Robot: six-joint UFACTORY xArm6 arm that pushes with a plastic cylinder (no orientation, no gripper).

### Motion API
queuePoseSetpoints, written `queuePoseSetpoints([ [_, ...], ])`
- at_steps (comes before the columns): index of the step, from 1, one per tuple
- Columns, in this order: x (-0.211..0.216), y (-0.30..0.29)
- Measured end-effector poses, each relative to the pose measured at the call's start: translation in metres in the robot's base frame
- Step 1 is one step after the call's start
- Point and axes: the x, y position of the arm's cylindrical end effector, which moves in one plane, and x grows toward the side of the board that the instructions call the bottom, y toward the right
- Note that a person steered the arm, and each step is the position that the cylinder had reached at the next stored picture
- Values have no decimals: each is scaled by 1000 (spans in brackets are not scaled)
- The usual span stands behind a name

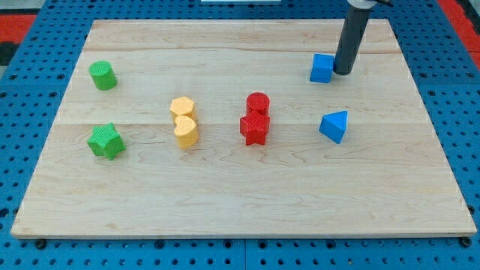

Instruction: Push the blue cube a bit down

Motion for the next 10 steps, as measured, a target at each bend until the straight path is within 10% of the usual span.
queuePoseSetpoints([
  [3, -52, 1],
  [6, 3, -3],
  [10, -30, -50],
])
